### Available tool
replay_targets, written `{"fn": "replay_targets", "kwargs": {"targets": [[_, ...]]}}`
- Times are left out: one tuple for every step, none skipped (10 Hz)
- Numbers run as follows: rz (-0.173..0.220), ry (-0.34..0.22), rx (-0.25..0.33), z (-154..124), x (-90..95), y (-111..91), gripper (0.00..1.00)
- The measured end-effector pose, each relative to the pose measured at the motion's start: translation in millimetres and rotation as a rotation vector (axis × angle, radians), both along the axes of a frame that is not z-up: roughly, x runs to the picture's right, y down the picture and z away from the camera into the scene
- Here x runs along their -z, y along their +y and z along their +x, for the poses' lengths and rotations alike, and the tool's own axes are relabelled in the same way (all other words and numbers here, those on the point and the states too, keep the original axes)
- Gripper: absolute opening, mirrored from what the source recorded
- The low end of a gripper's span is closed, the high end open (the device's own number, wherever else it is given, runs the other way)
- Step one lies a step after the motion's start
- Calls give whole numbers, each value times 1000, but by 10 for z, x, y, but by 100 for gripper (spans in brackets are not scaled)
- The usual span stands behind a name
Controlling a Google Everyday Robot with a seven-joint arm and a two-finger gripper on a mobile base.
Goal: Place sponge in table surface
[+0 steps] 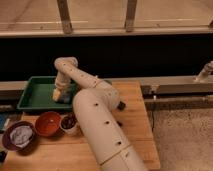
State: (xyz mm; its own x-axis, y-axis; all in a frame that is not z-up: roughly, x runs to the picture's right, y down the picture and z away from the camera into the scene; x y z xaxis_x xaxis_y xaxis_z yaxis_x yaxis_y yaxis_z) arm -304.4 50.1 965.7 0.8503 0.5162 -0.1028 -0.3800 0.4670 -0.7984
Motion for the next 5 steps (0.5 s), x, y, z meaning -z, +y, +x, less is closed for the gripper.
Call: {"fn": "replay_targets", "kwargs": {"targets": [[0, 0, 0, 1, 1, -2, 0], [0, 0, 0, 0, 1, -1, 0], [0, 0, 0, 1, 0, 1, 0], [0, 0, 0, 0, 0, 1, 0], [0, 0, 0, 0, 0, -2, 0]]}}
